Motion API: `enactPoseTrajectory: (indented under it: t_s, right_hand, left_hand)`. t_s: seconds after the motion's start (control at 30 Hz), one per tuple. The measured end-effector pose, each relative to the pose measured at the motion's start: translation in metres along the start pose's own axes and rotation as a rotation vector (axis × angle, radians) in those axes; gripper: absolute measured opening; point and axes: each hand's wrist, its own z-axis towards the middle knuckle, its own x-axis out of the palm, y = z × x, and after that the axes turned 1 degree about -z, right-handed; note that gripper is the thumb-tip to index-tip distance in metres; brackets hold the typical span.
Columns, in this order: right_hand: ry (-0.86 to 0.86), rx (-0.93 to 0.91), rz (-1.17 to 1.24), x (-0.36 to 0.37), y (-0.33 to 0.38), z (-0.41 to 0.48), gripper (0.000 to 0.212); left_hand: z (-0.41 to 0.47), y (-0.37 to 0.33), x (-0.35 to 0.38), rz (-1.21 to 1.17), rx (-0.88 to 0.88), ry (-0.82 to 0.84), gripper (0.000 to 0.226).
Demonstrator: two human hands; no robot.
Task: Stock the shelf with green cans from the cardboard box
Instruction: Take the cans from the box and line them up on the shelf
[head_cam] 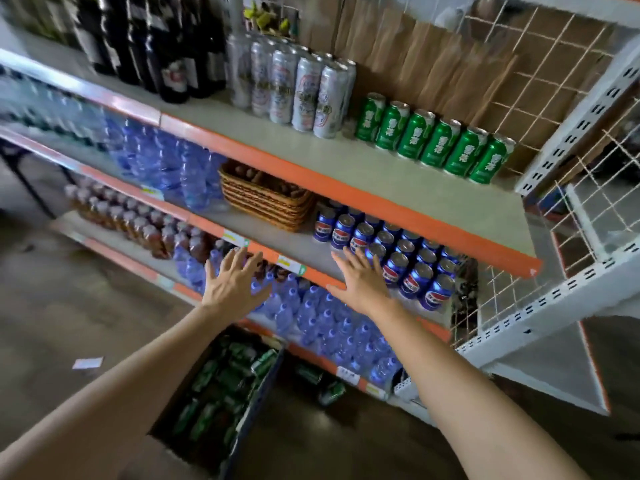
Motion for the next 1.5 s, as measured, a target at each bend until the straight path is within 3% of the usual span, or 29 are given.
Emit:
enactPoseTrajectory:
  t_s: [0.3,0.7,1.03,1.5]
  right_hand:
    - [0.127,-0.159,-0.067,0.055,0.105,0.047,0.078]
    - [0.354,-0.249,-0.007,0.168,0.157,0.093,0.075]
    - [0.522,-0.258,0.066,0.346,0.155,0.142,0.075]
    - [0.710,-0.220,0.158,0.618,0.179,0.186,0.073]
  left_hand:
    - [-0.058,0.123,0.006,0.006,-0.303,0.085,0.075]
    - [-0.114,0.189,0.099,-0.093,-0.596,0.317,0.076]
    - [-0.125,0.217,0.261,-0.209,-0.777,0.505,0.082]
    - [-0.122,0.288,0.523,-0.252,-0.941,0.540,0.085]
